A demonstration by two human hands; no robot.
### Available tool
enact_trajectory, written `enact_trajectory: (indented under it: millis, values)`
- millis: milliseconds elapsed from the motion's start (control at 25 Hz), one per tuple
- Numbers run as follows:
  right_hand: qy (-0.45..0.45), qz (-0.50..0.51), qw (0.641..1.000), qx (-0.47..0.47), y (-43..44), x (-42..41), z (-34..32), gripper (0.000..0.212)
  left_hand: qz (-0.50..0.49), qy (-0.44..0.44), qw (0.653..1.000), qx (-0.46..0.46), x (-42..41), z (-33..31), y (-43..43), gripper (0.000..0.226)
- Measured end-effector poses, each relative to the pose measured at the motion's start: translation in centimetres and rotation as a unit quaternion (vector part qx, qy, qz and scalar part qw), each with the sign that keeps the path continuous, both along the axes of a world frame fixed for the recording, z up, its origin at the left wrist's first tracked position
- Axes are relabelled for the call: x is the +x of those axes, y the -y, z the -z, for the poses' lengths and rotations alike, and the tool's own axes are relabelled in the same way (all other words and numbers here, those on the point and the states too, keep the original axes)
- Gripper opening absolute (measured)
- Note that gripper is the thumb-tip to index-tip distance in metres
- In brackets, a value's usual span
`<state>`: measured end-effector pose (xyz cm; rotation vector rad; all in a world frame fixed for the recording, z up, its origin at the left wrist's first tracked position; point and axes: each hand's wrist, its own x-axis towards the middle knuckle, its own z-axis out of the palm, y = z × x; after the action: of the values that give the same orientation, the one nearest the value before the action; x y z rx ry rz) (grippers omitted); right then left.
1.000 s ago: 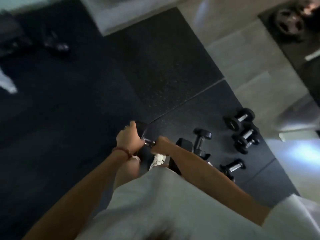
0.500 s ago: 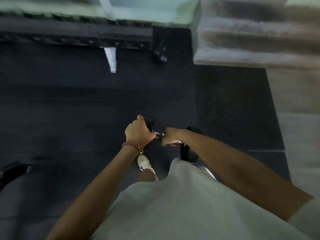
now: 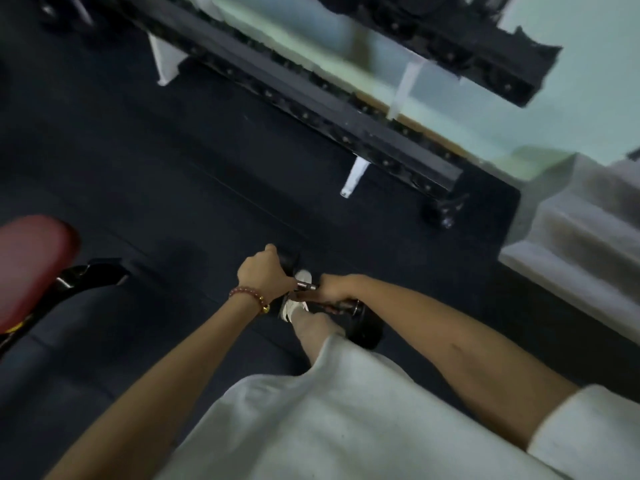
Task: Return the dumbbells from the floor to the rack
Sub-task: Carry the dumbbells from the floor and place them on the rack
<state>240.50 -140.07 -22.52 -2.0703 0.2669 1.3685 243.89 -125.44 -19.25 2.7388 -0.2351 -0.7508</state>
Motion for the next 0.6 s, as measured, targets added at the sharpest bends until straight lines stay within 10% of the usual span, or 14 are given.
enact_trajectory:
  millis: [600]
  values:
    - [-0.076,-0.086,0.993,-0.037,-4.0,38.6,-1.9,0.07,-0.096,-0.061,0.994,-0.008,35.6,1.0,-5.5,0.069]
